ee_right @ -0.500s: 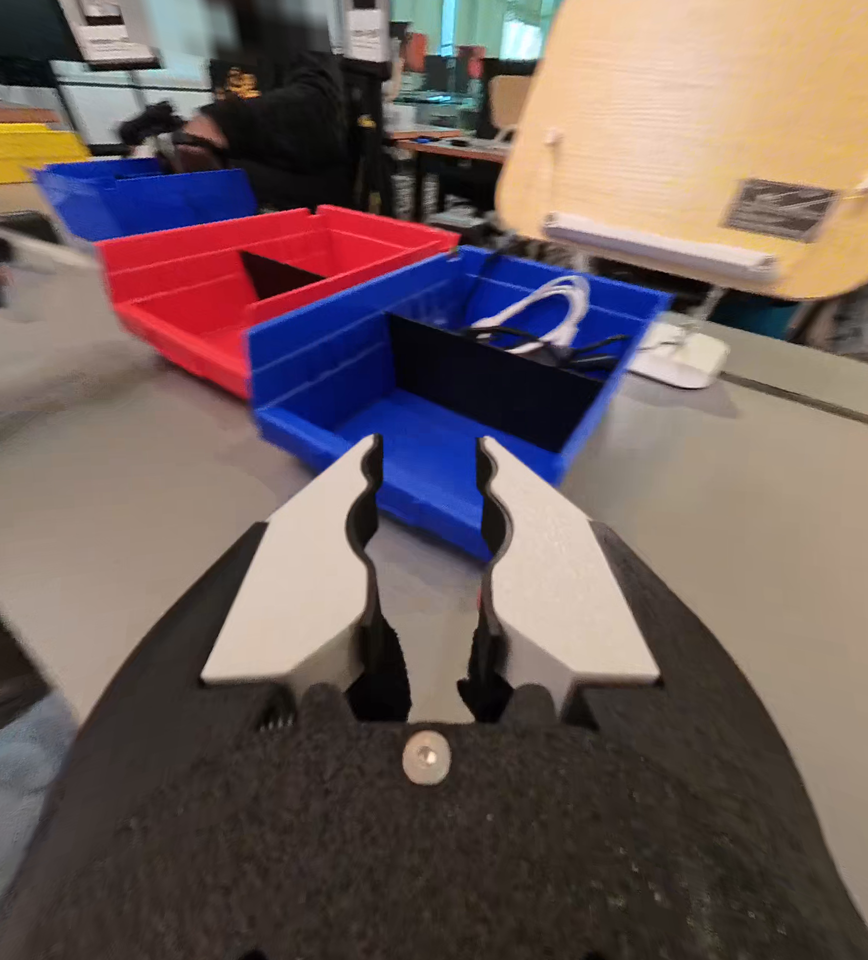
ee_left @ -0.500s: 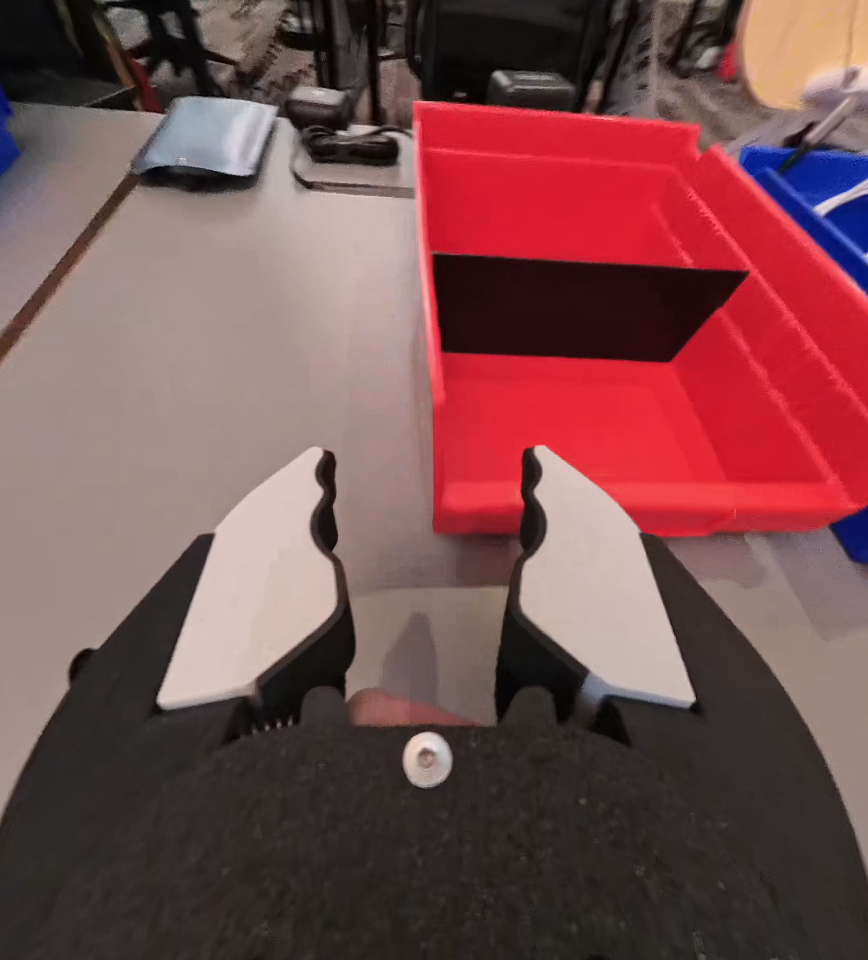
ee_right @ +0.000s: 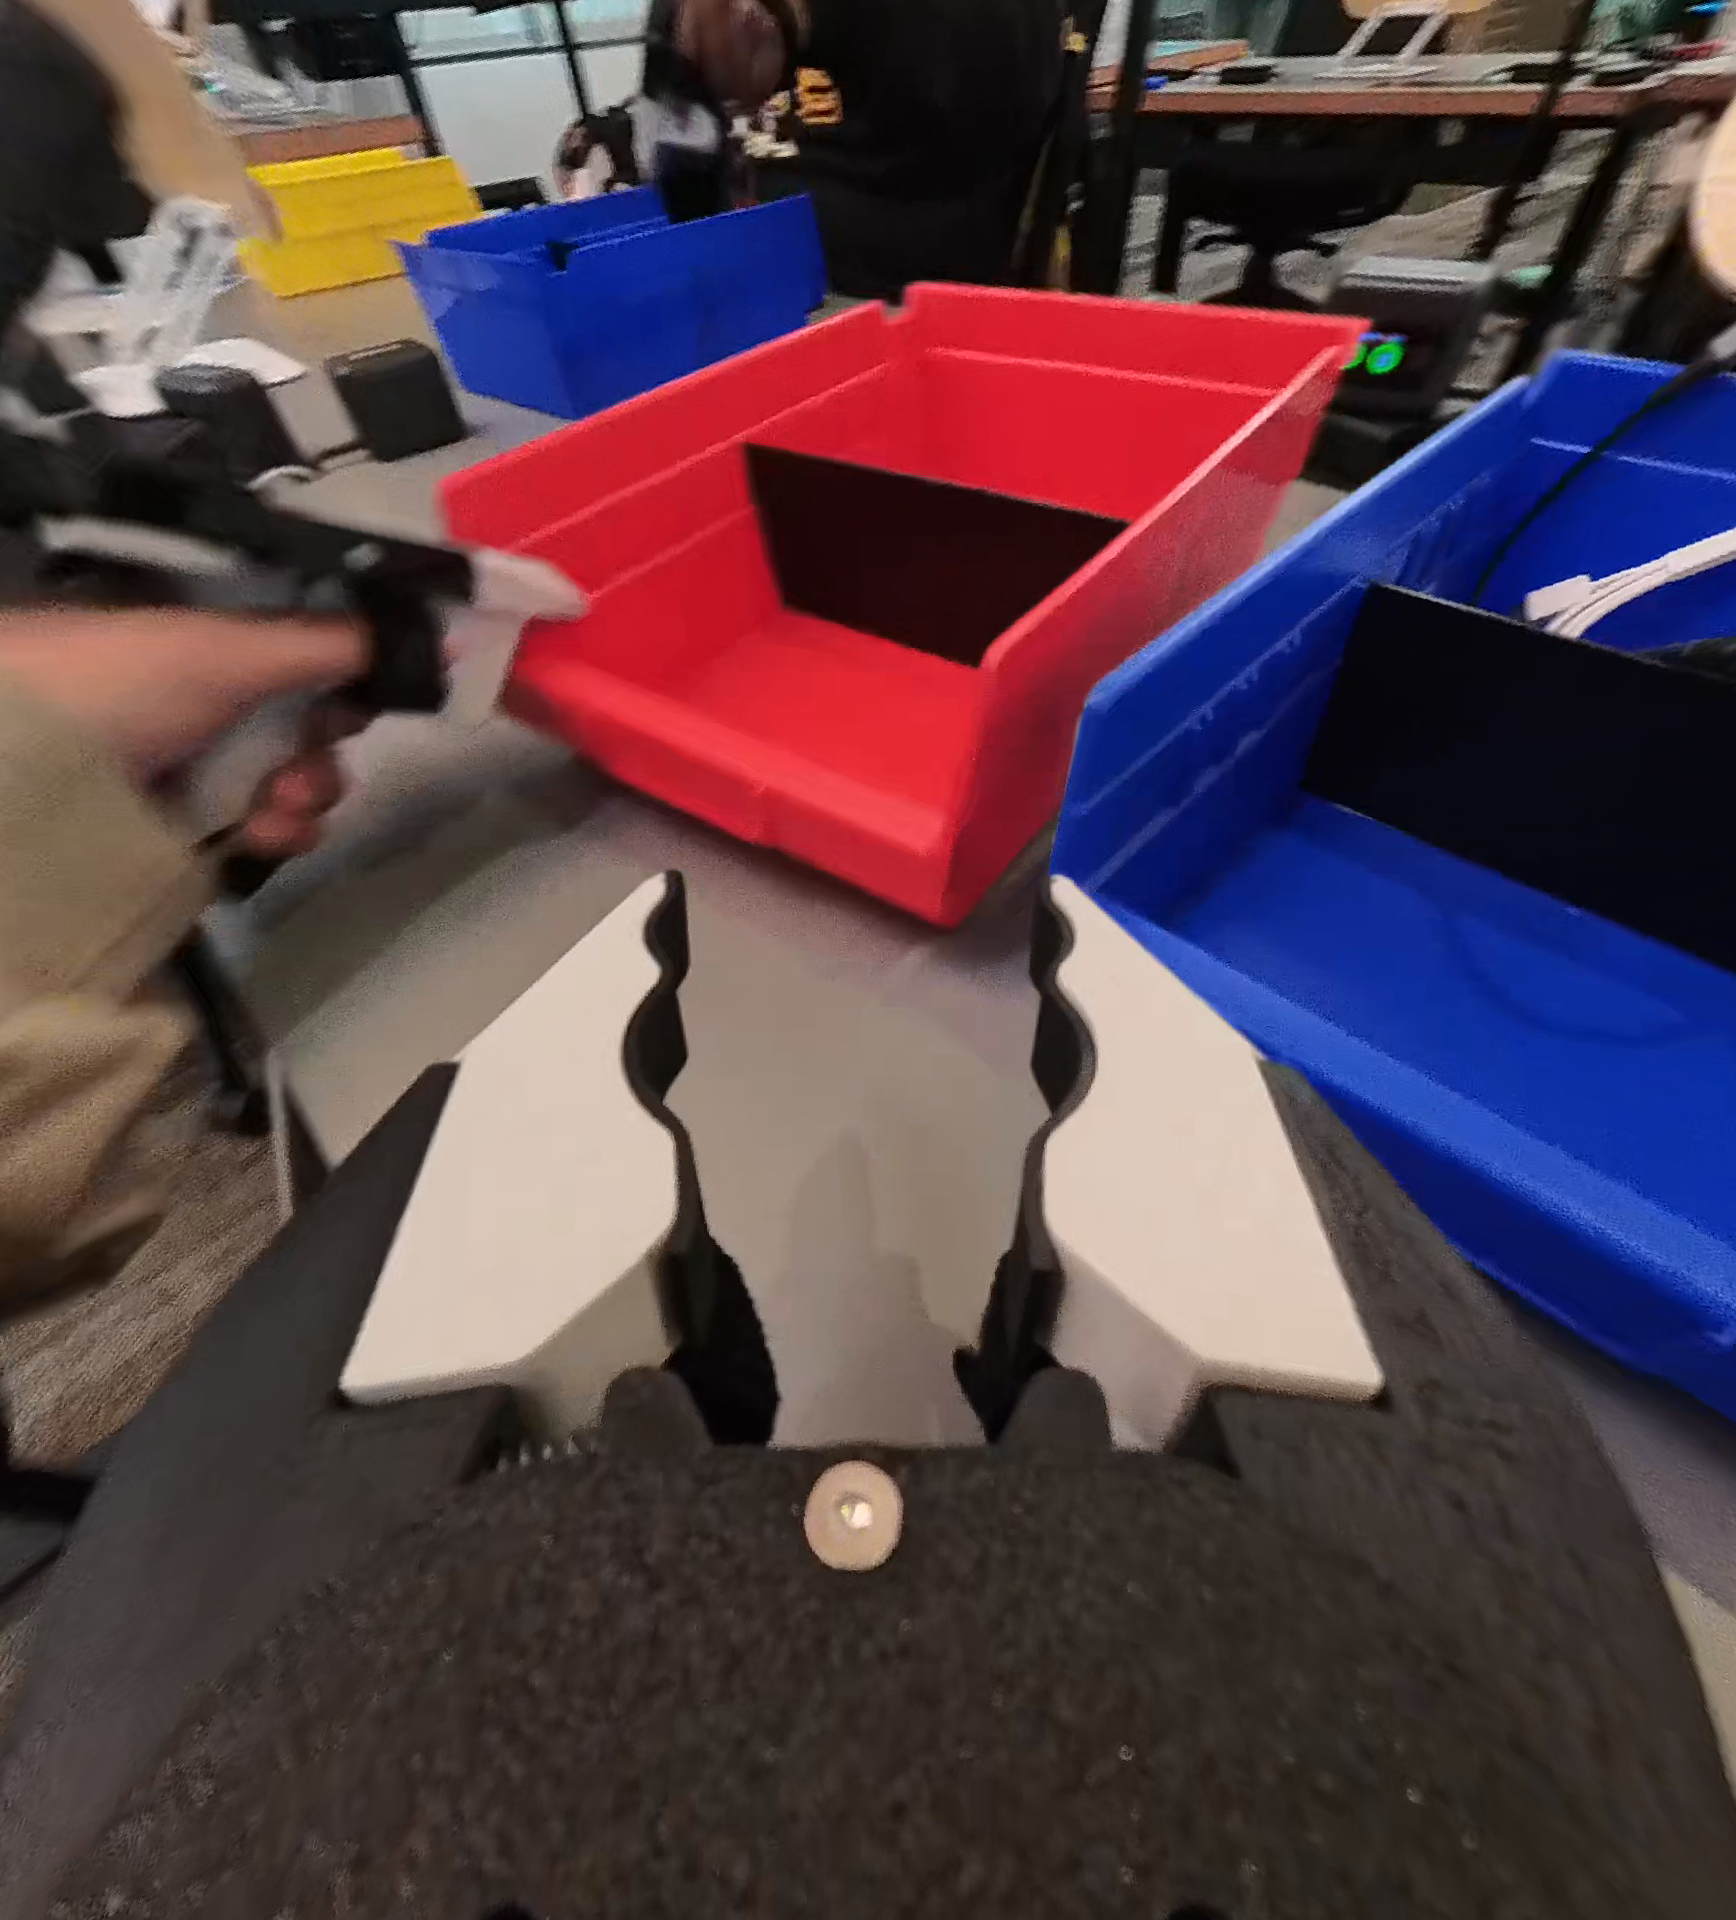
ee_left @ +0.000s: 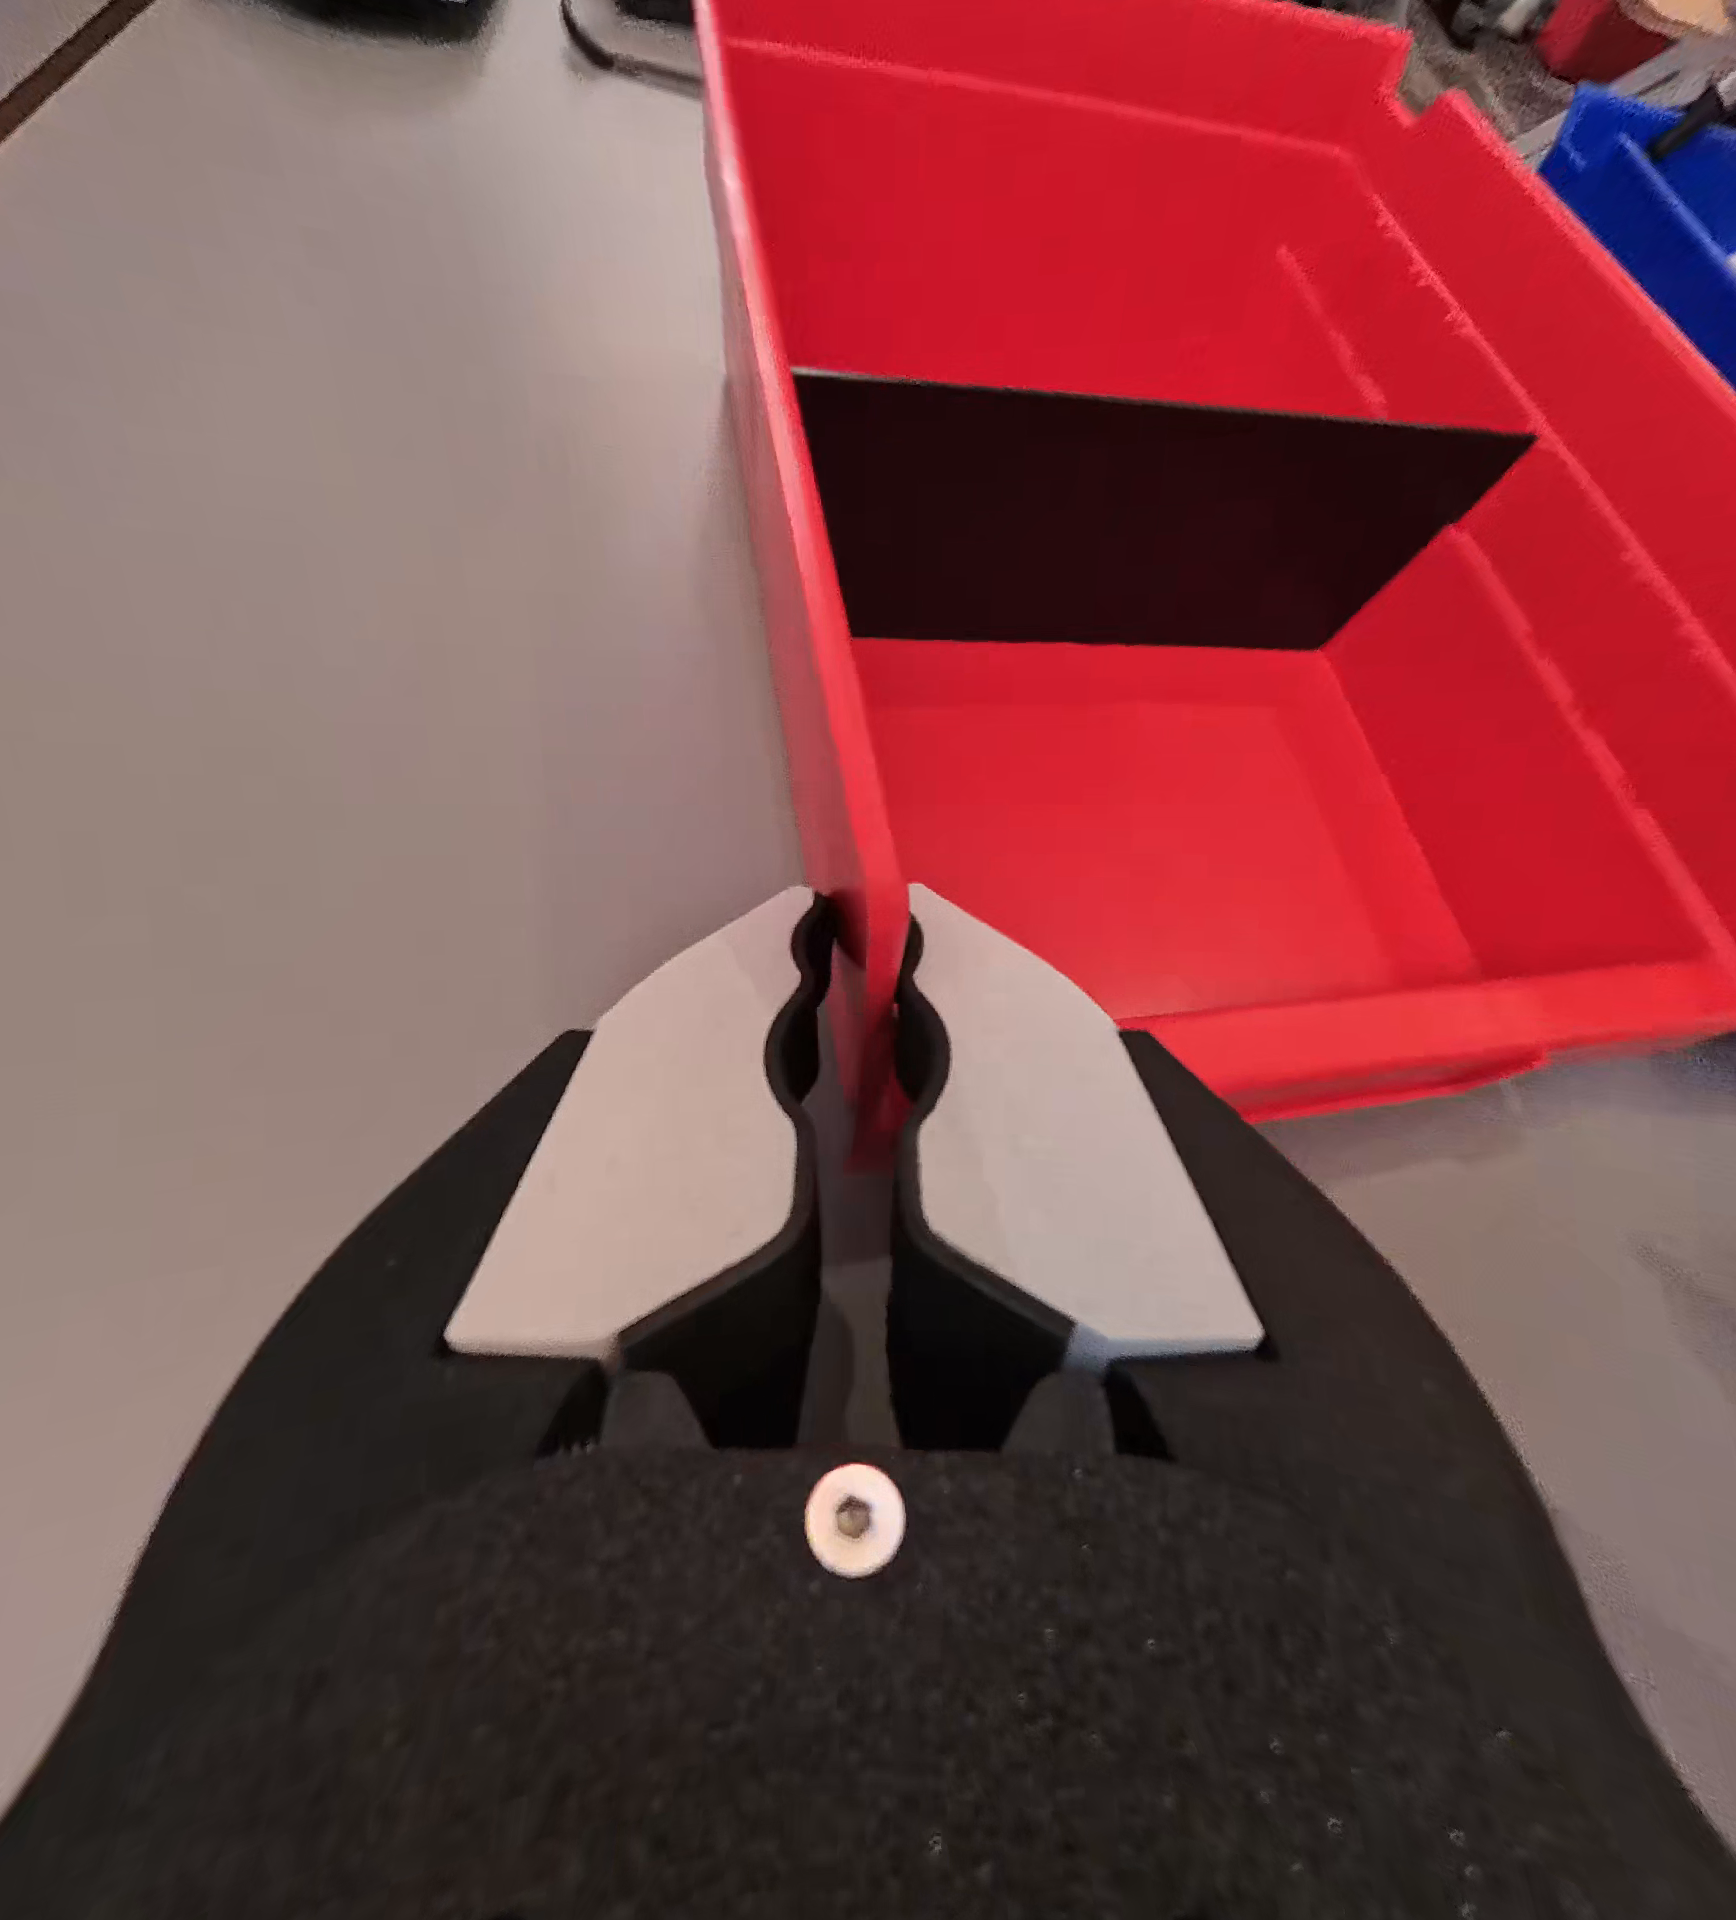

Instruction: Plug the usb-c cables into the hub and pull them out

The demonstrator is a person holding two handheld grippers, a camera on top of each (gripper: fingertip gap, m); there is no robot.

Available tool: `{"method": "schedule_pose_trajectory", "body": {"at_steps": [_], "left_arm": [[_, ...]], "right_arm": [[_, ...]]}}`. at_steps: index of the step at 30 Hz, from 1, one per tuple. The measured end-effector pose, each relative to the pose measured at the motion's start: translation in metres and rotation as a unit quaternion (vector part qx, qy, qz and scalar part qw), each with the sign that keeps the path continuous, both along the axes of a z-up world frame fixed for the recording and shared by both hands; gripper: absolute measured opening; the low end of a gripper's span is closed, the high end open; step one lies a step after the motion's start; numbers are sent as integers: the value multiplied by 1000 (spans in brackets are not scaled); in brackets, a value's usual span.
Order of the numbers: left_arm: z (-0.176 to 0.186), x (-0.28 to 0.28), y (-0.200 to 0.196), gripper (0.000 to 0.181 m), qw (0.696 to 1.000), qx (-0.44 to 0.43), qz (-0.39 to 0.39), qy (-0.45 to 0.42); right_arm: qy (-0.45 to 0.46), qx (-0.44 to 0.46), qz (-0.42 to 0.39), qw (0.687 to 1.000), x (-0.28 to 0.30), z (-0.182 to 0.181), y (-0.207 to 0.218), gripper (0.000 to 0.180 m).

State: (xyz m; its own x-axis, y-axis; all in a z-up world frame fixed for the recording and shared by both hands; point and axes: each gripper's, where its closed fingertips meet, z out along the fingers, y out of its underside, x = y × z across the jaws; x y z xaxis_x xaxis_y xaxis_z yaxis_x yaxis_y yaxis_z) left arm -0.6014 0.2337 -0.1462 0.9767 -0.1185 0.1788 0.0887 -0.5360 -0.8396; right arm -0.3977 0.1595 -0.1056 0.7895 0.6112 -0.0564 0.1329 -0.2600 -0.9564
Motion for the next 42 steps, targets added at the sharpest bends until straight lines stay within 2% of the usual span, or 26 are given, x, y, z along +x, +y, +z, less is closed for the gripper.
{"method": "schedule_pose_trajectory", "body": {"at_steps": [2, 4, 6, 8, 10, 14, 19, 23, 26, 30, 33, 35, 37, 42], "left_arm": [[0, -1, -25, 8, 1000, -7, 19, -6], [0, -3, -44, 7, 999, -4, 34, -7], [1, -5, -61, 6, 999, 0, 43, 9], [7, -6, -75, 5, 998, 15, 57, 39], [18, -5, -88, 4, 995, 37, 76, 58], [59, 11, -100, 3, 985, 98, 89, 107], [151, 68, -81, 3, 966, 218, 55, 130], [209, 162, -37, 4, 952, 274, -48, 128], [214, 258, 1, 4, 947, 254, -135, 146], [189, 396, 30, 4, 946, 205, -208, 145], [144, 487, 34, 4, 933, 189, -230, 200], [107, 533, 22, 5, 927, 174, -245, 223], [72, 563, 7, 7, 925, 165, -262, 220], [18, 573, -4, 9, 930, 164, -254, 210]], "right_arm": [[-7, 4, -30, 1000, -11, -3, 14, 64], [-23, -14, -63, 998, -18, -13, 28, 40], [-57, -33, -60, 996, -26, -28, 32, 25], [-69, -41, -76, 994, -27, -32, 32, 15], [-110, -4, -98, 989, -24, -26, 30, 8], [-78, 56, -126, 987, -10, 19, 25, 5], [-35, 169, -172, 970, 46, 112, 25, 5], [-24, 223, -241, 944, 138, 176, 32, 6], [-37, 218, -314, 923, 231, 193, 40, 5], [-41, 132, -395, 908, 366, 160, 54, 4], [-62, 72, -408, 908, 461, 99, 60, 4], [-37, 33, -394, 918, 509, 55, 54, 4], [6, 15, -396, 918, 545, 26, 45, 3], [-28, -44, -367, 929, 560, -26, 43, 3]]}}
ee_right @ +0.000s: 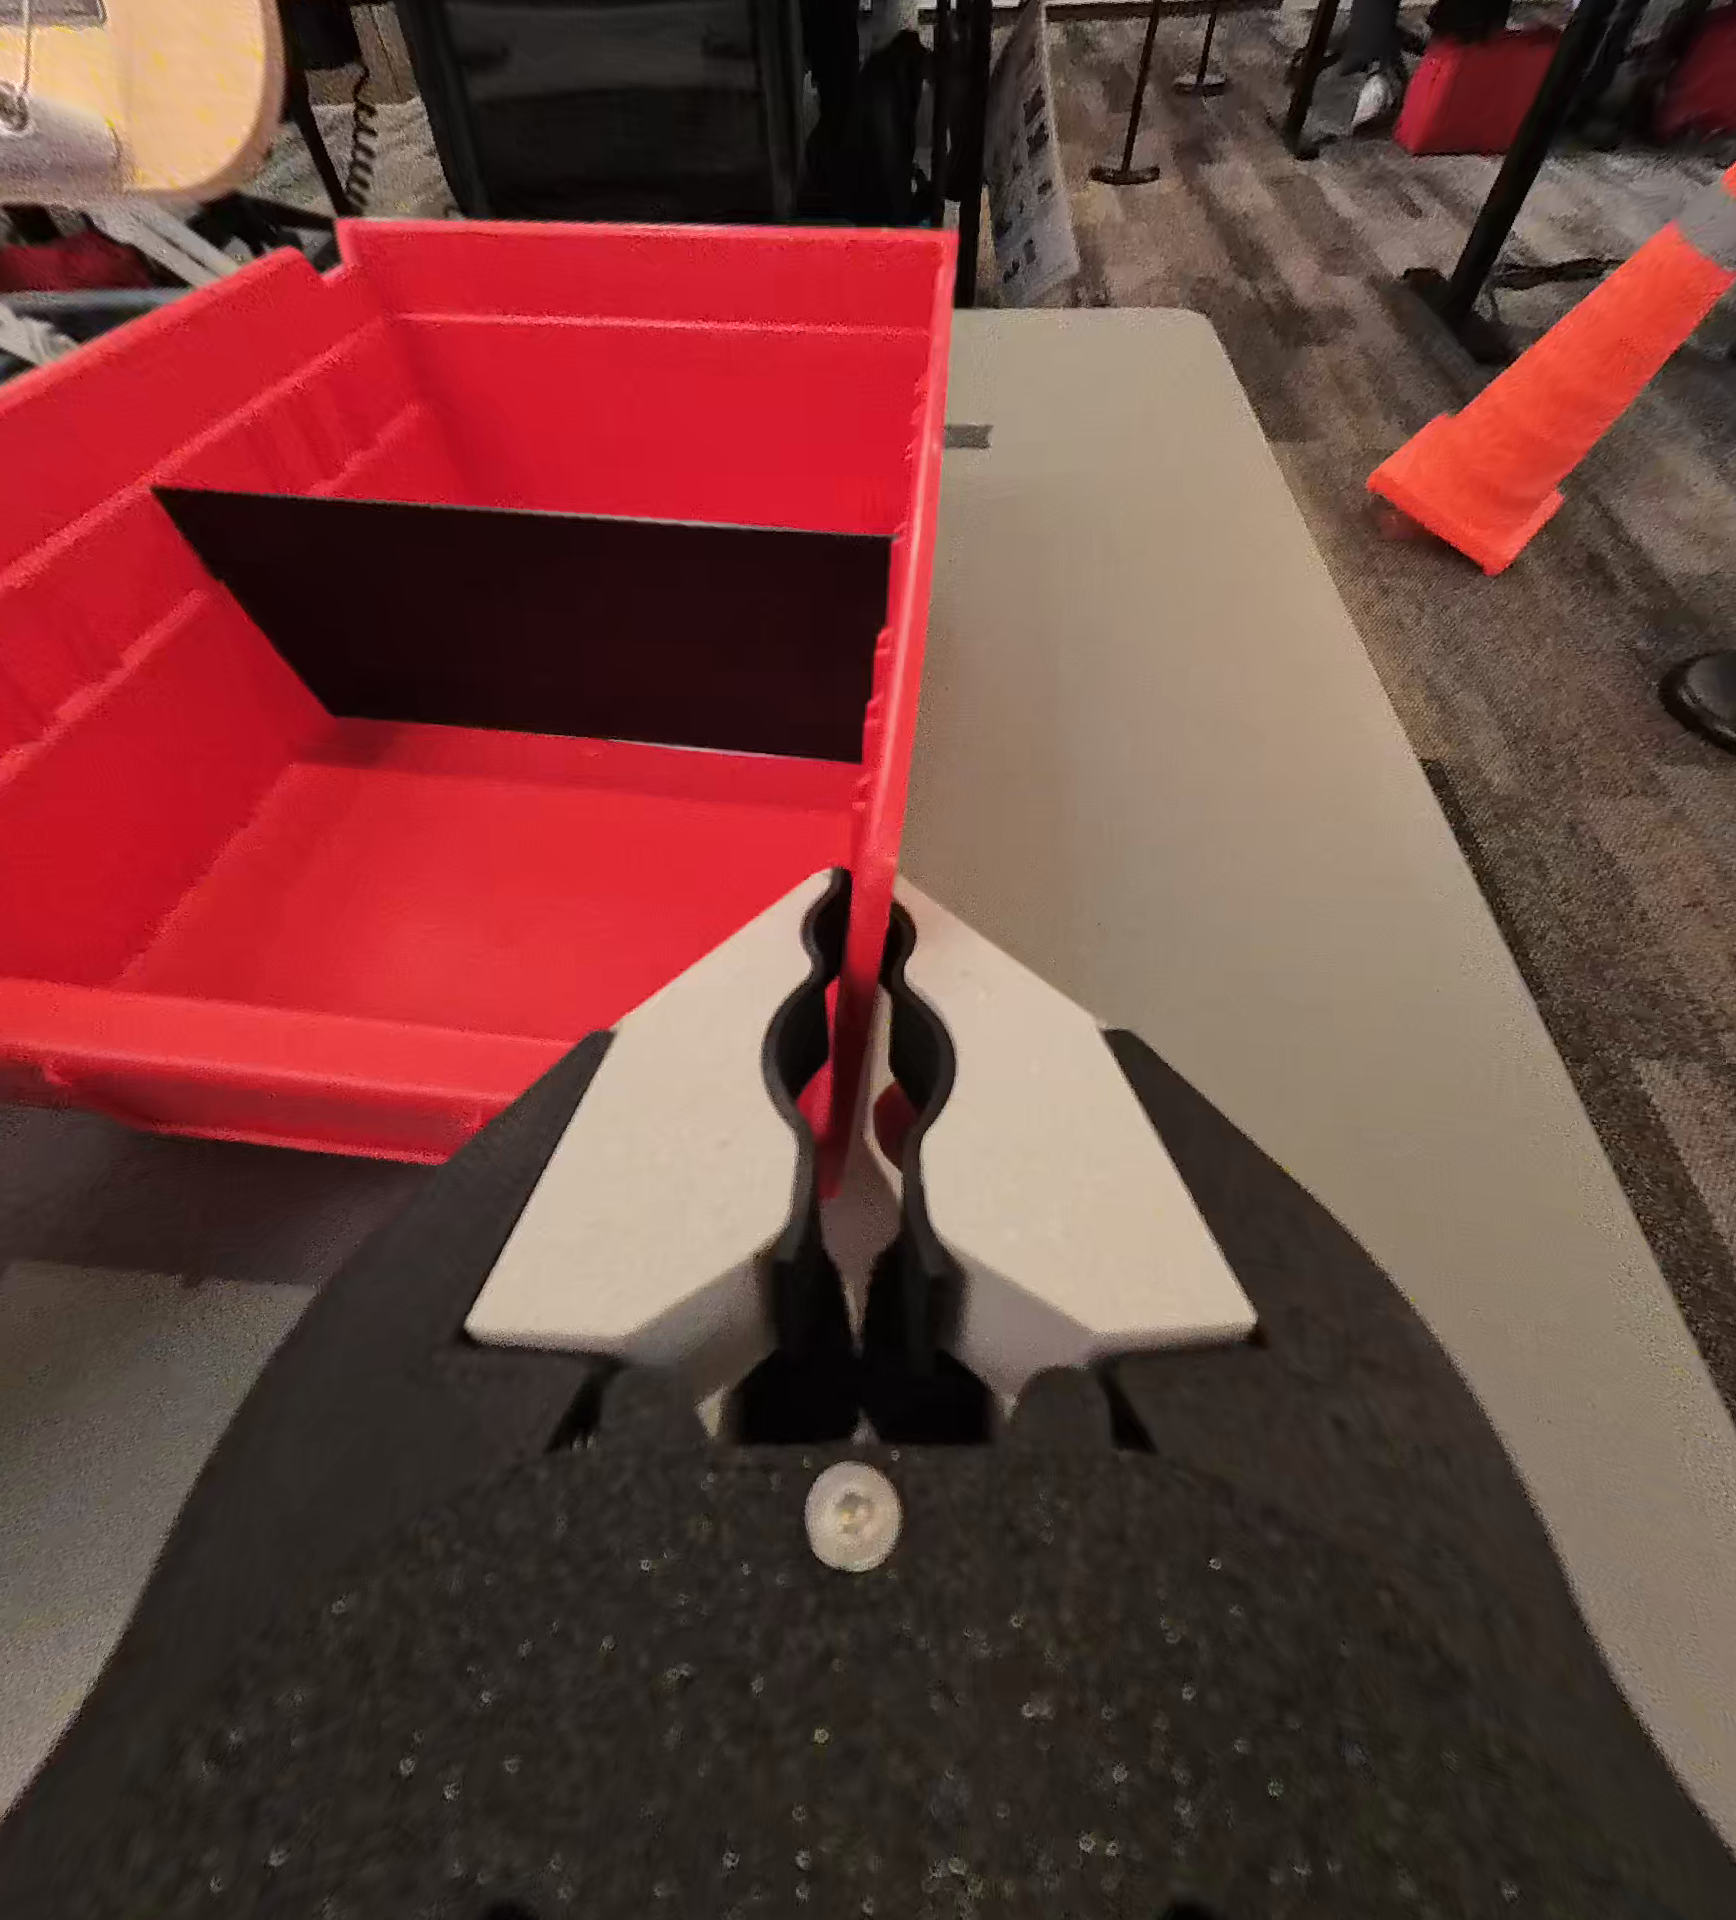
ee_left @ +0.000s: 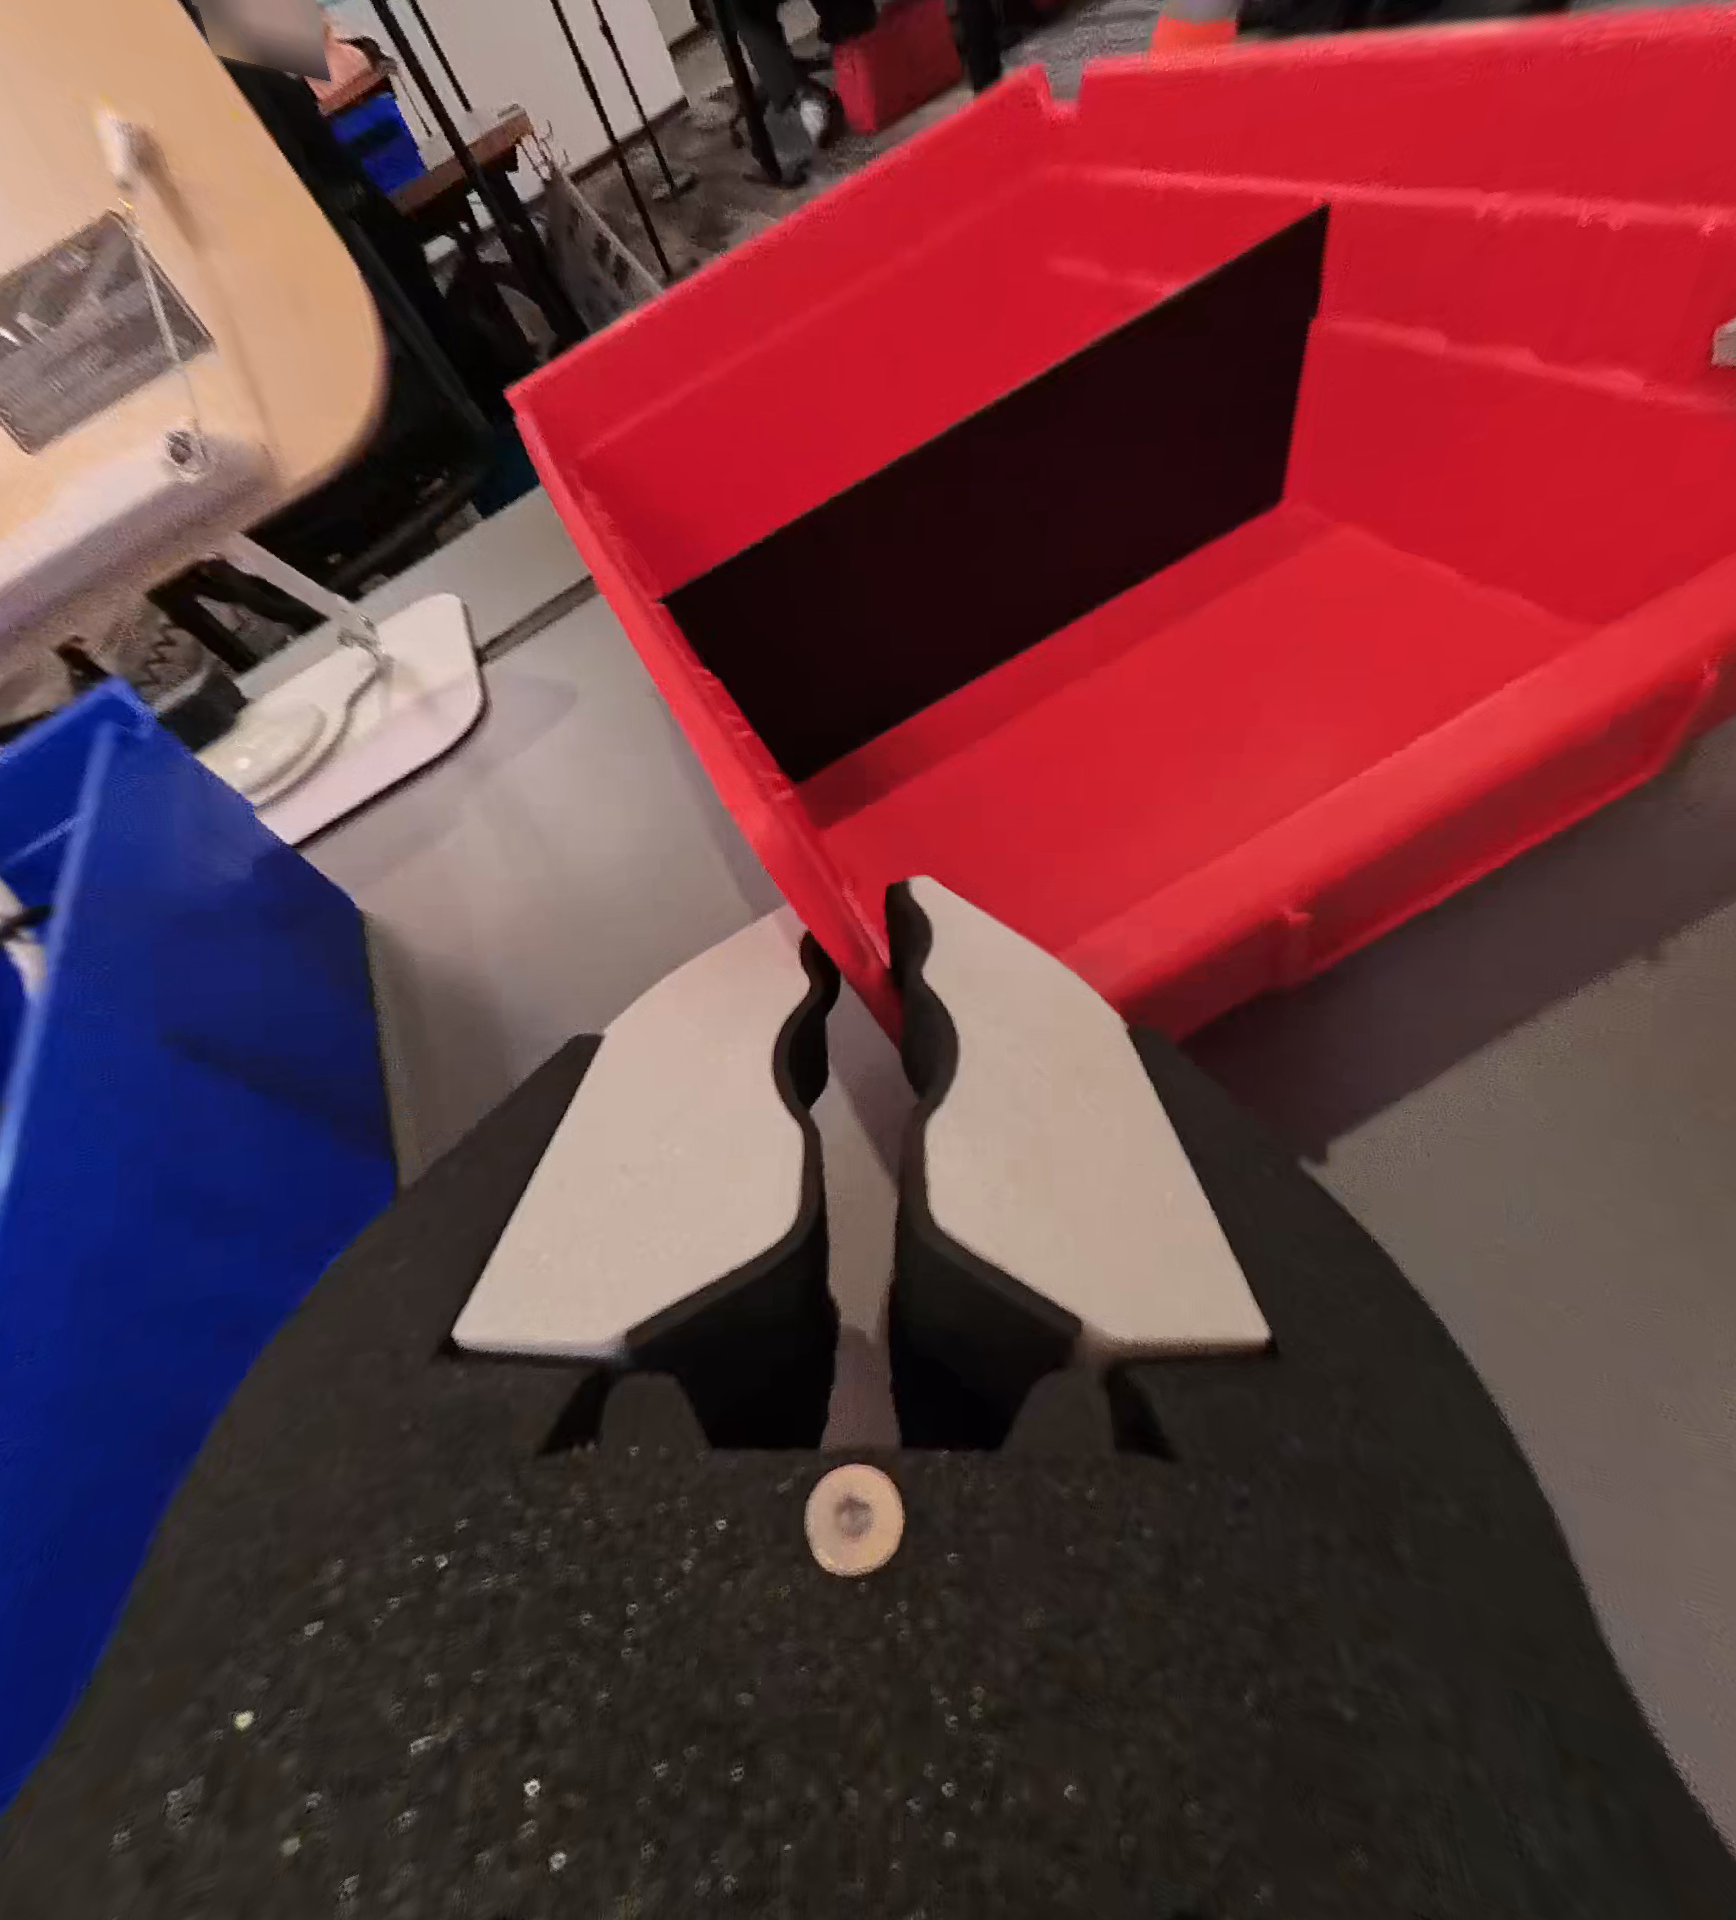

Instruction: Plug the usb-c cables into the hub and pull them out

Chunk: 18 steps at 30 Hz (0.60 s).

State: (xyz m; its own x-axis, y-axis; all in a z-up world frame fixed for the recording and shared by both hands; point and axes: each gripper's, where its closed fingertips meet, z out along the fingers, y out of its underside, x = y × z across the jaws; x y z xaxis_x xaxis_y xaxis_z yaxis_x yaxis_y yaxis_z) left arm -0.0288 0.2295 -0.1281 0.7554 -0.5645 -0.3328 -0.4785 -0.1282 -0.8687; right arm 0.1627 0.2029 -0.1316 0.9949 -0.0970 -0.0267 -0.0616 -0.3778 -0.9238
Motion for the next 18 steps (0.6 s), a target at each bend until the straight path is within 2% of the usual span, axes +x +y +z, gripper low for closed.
{"method": "schedule_pose_trajectory", "body": {"at_steps": [5, 10, 13, 16, 18], "left_arm": [[-14, 3, -8, 12, 999, -48, -19, -9], [-20, 8, -24, 17, 985, -142, -71, -72], [-18, 9, -31, 24, 981, -159, -88, -70], [-7, 1, -32, 31, 983, -144, -90, -64], [14, -10, -38, 34, 980, -141, -103, -92]], "right_arm": [[-66, -22, -27, 997, 5, -6, -2, 4], [-4, -35, -38, 999, 7, -8, -5, 3], [14, -37, -40, 998, 9, -9, -5, 4], [8, -45, -41, 998, 9, -9, -6, 5], [-11, -49, -27, 998, 8, -8, -8, 5]]}}
